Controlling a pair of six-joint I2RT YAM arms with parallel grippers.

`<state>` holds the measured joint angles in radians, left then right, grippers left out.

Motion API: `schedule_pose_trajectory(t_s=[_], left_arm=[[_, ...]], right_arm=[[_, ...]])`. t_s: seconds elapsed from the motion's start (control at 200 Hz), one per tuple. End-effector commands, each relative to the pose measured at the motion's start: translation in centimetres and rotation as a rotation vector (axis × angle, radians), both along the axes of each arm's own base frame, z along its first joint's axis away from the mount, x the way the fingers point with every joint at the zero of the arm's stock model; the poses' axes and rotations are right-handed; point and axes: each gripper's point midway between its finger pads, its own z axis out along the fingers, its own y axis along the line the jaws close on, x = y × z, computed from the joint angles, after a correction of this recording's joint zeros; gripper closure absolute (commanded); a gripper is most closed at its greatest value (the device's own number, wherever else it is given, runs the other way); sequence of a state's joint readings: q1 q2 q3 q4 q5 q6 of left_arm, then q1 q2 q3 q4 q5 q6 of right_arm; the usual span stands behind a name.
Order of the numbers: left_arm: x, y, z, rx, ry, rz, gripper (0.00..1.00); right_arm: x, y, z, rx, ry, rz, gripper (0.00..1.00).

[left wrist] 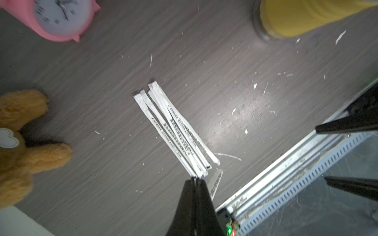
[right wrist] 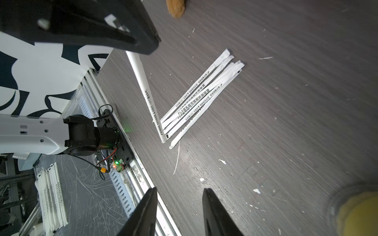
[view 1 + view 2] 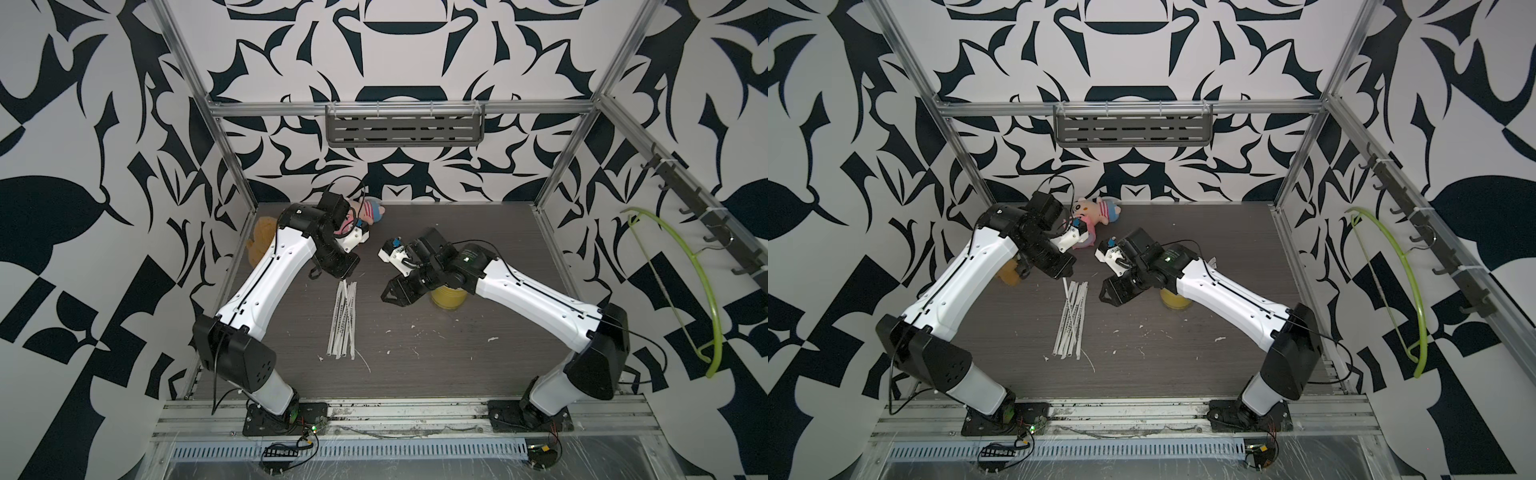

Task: Take the straws out of the storage container
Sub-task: Place the straw at the center of the board.

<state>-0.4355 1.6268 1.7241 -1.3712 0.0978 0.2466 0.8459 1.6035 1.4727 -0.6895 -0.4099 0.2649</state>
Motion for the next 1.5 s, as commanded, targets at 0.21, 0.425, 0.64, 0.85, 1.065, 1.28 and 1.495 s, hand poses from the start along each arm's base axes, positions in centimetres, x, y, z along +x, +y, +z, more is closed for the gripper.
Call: schedule_pose_trajectory(t_s=[0.21, 0.425, 0.64, 0.85, 1.065, 1.28, 1.495], left_arm=[[0.0, 1.1, -2.2, 0.106, 0.174, -0.067, 1.0], [1.7, 0.4, -4.6, 0.118, 0.252, -0.076, 0.99], [3.3, 0.4, -6.5, 0.11, 0.309, -0.051, 0.93], [4.2, 0.8, -8.5, 0.121, 0.337, -0.024, 0.84], [4.5, 1.0, -9.3, 0.11, 0.34, -0.016, 0.8], [4.9, 1.0, -9.8, 0.114, 0.332, -0.018, 0.74], [5.6, 1.3, -9.5, 0.11, 0.294, -0.01, 0.7]], right_arm=[[-0.5, 1.9, 0.3, 0.052, 0.01, 0.022, 0.6], [-0.4, 1.3, -0.2, 0.02, 0.0, 0.008, 0.6], [-0.2, 1.2, 0.1, 0.012, -0.012, 0.005, 0.6], [0.5, 1.6, -1.5, -0.036, 0.001, -0.001, 0.56], [1.0, 2.0, -1.9, -0.052, 0.004, -0.004, 0.54], [1.3, 2.3, -1.7, -0.051, 0.0, -0.005, 0.54], [1.4, 2.3, -1.7, -0.053, 0.004, -0.01, 0.54]])
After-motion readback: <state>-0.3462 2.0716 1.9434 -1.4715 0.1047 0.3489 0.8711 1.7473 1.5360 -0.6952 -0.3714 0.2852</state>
